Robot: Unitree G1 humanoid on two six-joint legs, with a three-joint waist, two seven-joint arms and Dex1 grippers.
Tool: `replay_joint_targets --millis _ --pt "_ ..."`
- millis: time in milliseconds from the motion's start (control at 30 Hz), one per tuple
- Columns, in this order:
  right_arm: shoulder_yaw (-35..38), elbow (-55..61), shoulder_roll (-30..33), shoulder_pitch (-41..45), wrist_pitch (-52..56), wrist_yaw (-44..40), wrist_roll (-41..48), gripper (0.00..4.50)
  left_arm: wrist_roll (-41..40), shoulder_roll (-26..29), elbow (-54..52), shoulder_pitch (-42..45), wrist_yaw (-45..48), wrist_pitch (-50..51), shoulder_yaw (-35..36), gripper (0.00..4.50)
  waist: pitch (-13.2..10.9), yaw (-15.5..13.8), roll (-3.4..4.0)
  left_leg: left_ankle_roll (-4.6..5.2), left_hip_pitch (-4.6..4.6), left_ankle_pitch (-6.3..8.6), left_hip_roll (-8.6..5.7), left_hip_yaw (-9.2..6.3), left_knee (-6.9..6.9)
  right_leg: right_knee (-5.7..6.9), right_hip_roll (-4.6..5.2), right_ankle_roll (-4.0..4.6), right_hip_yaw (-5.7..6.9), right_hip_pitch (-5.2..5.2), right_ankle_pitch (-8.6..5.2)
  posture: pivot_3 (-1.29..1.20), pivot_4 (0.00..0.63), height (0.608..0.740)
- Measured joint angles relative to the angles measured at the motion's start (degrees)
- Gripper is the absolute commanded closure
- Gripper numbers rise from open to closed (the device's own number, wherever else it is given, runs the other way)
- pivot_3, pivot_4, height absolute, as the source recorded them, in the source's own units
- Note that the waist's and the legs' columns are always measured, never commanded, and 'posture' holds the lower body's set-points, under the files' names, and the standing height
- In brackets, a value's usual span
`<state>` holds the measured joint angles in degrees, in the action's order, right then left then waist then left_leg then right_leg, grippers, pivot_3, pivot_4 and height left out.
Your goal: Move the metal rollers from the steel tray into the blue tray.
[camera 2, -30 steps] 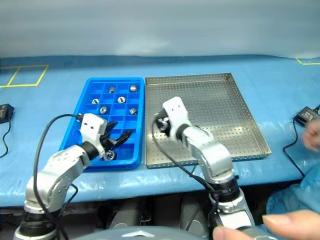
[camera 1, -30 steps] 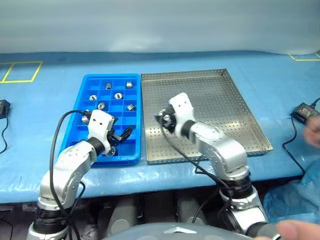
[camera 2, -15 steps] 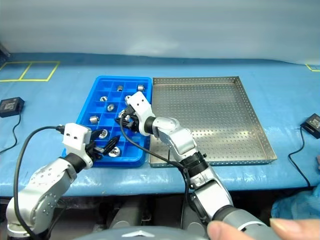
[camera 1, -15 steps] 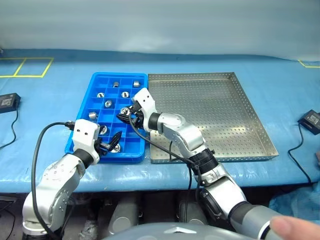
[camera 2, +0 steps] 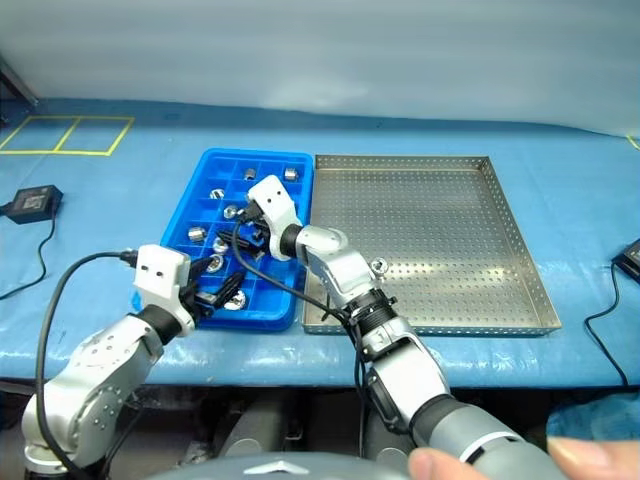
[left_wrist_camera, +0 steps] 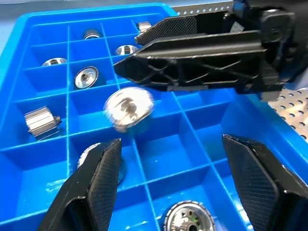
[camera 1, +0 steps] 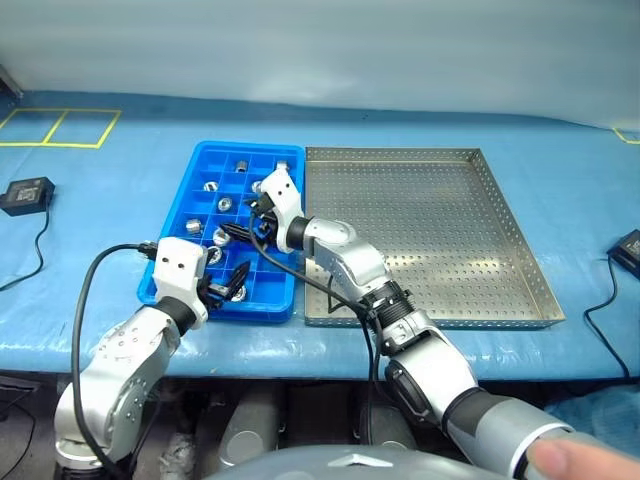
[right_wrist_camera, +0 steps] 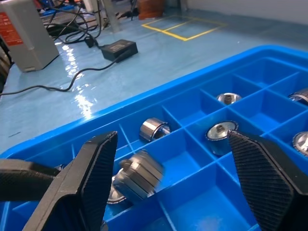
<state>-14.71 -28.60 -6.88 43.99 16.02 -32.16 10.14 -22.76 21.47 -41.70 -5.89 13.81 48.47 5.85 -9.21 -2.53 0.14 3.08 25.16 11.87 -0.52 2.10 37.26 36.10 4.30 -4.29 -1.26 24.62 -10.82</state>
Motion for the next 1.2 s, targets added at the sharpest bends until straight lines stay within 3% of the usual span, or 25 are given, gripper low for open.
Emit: replay_joint_targets --millis 167,333,500,900,1200 --pt "-1.0 15.4 5.8 -7.3 2.9 1.6 -3.0 0.82 -0.2 -1.1 0.3 2.4 0.3 0.0 -4.0 0.87 0.0 -0.3 0.00 -0.02 0.07 -0.06 -0.01 -0.17 -0.05 -0.03 0.01 0.10 0.18 -0.01 -0.06 0.18 0.150 0.740" --pt "0.5 34.5 13.6 -17.5 14.5 2.4 -1.9 0.82 -0.2 -1.2 1.8 3.6 1.2 -0.2 -5.6 0.87 0.0 0.1 -0.01 0.10 0.16 -0.12 0.01 -0.16 -0.04 -0.03 0.02 0.12 0.18 -0.06 -0.08 0.13 0.150 0.740" --pt "3.7 44.4 17.2 -21.5 25.8 6.5 -1.8 0.82 -0.3 -1.2 4.2 5.3 3.0 -0.6 -6.9 0.87 0.0 0.7 -0.01 0.09 0.25 -0.18 0.04 -0.15 -0.01 -0.01 0.02 0.12 0.20 -0.04 -0.08 0.07 0.150 0.740" --pt "8.8 44.1 18.3 -24.3 37.8 18.6 -5.3 0.82 -0.1 -2.3 10.2 11.8 7.0 -1.9 -13.4 0.87 0.0 1.9 -0.02 0.41 0.37 -0.35 0.02 -0.13 0.05 -0.02 0.06 0.09 0.24 -0.04 -0.04 0.03 0.150 0.740" --pt "8.8 44.2 17.4 -27.1 43.7 19.9 -4.8 0.82 0.2 -2.1 10.2 11.0 7.4 -2.6 -13.4 0.87 0.0 2.5 -0.02 0.48 0.37 -0.33 0.02 -0.13 0.22 -0.02 0.08 -0.01 0.23 -0.08 0.01 0.04 0.150 0.740"
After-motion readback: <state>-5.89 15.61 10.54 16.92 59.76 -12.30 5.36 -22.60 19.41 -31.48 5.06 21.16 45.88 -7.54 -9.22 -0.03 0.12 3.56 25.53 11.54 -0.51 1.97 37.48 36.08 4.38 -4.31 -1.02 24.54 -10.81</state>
